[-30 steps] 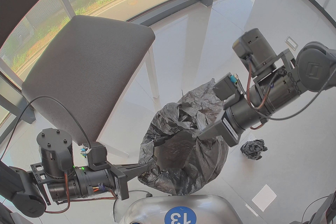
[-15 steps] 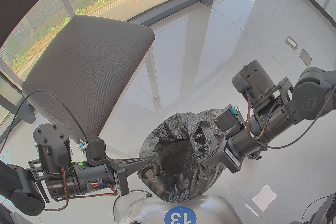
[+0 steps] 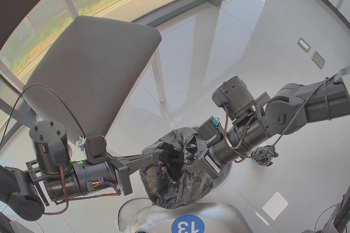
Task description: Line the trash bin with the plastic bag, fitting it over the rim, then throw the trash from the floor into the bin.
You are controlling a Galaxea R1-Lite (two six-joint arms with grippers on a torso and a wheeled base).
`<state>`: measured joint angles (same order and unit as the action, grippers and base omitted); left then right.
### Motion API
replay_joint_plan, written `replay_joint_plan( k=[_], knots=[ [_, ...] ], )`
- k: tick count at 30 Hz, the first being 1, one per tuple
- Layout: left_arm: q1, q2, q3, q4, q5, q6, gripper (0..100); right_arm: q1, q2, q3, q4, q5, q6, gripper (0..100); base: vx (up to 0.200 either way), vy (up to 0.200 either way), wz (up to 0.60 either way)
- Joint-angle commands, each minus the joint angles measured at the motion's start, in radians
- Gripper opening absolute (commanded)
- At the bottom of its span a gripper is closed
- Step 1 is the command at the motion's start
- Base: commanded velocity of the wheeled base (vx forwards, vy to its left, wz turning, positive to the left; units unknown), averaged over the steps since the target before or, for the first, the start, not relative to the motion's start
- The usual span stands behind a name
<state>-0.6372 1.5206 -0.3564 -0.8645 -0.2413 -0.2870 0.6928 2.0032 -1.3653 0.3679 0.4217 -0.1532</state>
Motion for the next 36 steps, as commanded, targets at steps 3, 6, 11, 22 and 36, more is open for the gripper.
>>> replay_joint_plan(
  k=[3,6,11,22,36],
  knots=[
    [0.022,-0.019,-0.006,-0.001,-0.001,-0.001,0,0.028,0.092,-0.101,0.002,0.005,0.04,0,0.0,0.0,0.0],
    [0.027,-0.022,-0.01,0.001,-0.001,-0.003,0,0.047,0.104,-0.126,0.0,0.019,0.067,0,0.0,0.0,0.0],
    [0.03,-0.022,-0.021,0.002,-0.003,-0.003,0,0.067,0.126,-0.147,-0.003,0.038,0.103,0,0.0,0.0,0.0],
    [0.028,-0.023,-0.027,0.007,-0.004,-0.003,0,0.083,0.134,-0.118,-0.055,0.028,0.167,0,0.0,0.0,0.0],
    [0.027,0.007,-0.064,0.013,-0.003,-0.003,0,-0.039,0.149,-0.054,-0.145,0.031,0.158,0,0.0,0.0,0.0]
  ],
)
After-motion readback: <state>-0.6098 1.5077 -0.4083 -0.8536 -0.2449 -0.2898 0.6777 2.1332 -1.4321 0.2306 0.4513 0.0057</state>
